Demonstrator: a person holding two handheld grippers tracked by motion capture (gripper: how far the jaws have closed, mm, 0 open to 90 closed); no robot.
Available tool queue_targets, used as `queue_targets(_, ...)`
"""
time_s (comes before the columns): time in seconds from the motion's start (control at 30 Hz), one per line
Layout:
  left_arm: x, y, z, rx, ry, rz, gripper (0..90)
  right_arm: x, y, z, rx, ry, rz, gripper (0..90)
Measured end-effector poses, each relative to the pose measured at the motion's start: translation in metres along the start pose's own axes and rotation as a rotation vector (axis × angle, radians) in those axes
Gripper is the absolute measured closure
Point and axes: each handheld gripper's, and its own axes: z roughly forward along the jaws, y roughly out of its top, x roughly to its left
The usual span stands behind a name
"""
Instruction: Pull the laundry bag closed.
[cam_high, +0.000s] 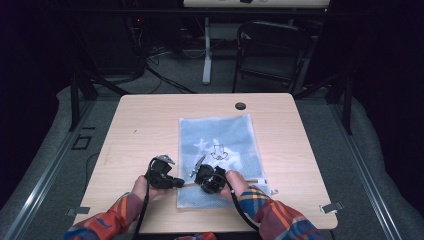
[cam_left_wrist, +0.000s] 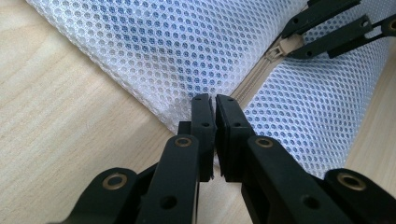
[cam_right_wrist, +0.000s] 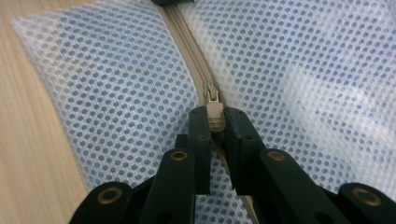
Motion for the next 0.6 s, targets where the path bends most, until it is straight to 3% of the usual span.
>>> queue_targets(0.6,0.0,0.0,0.0,-0.002,0.001,-0.002,86.4,-0.009,-0.016,-0.006,0.015,-0.011,0.032,81.8)
